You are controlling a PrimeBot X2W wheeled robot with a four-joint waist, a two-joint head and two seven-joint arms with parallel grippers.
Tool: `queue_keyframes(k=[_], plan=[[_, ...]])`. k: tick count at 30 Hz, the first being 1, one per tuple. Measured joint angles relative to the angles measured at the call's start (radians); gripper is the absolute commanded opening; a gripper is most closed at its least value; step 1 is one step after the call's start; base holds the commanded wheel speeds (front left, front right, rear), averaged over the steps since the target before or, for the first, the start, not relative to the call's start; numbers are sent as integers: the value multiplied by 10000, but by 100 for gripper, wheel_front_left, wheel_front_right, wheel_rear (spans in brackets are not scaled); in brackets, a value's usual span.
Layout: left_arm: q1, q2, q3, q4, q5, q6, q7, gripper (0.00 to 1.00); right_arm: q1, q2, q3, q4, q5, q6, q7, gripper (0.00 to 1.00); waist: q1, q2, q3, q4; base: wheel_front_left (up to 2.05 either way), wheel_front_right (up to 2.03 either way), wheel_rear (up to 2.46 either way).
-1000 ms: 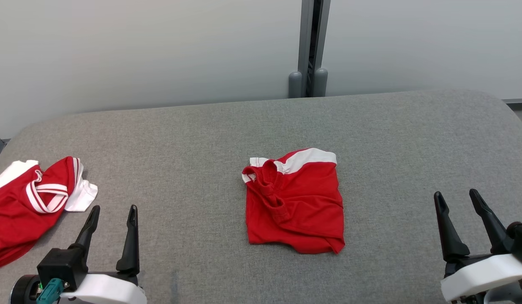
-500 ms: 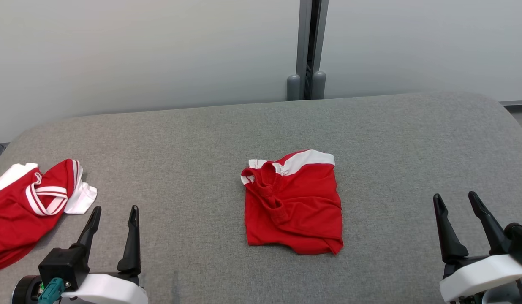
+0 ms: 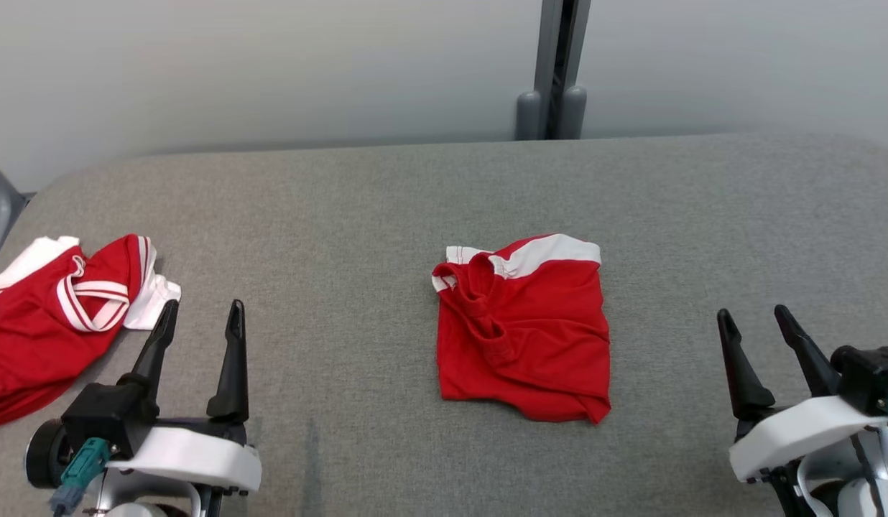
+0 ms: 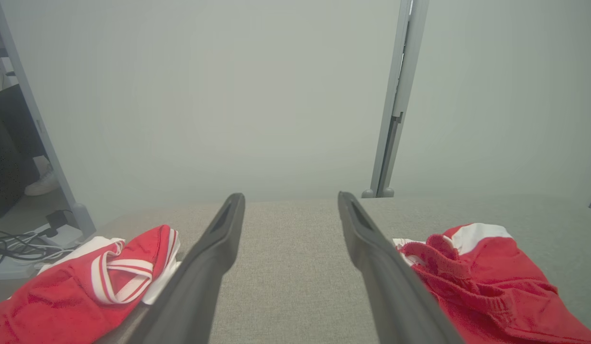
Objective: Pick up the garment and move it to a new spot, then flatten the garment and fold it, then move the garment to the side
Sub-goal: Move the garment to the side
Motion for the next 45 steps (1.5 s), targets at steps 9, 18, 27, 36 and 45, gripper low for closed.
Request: queue_keyframes(k=[9,18,27,36,45], plan=[[-1000,-393,-79,199,0,-261,-550,100,-901,-54,474,1285,69,0,48,100,0,0,1010,745,0,0,0],[-1505,-779,-155,708,6,-523,-1030,100,-1521,-27,920,3206,249,0,-128,100,0,0,1819,1694,0,0,0],[-1654,-890,-173,957,50,-612,-1124,100,-2013,10,1202,4203,479,0,-198,10,1,0,1929,1792,0,0,0],[-1728,-911,-153,957,82,-683,-1175,100,-2006,-42,1570,4196,614,4,-113,0,0,0,1840,1574,0,0,0],[-1850,-786,-163,600,134,-685,-1158,100,-1922,-727,2234,3653,617,17,-82,0,1,0,2078,691,0,0,0]])
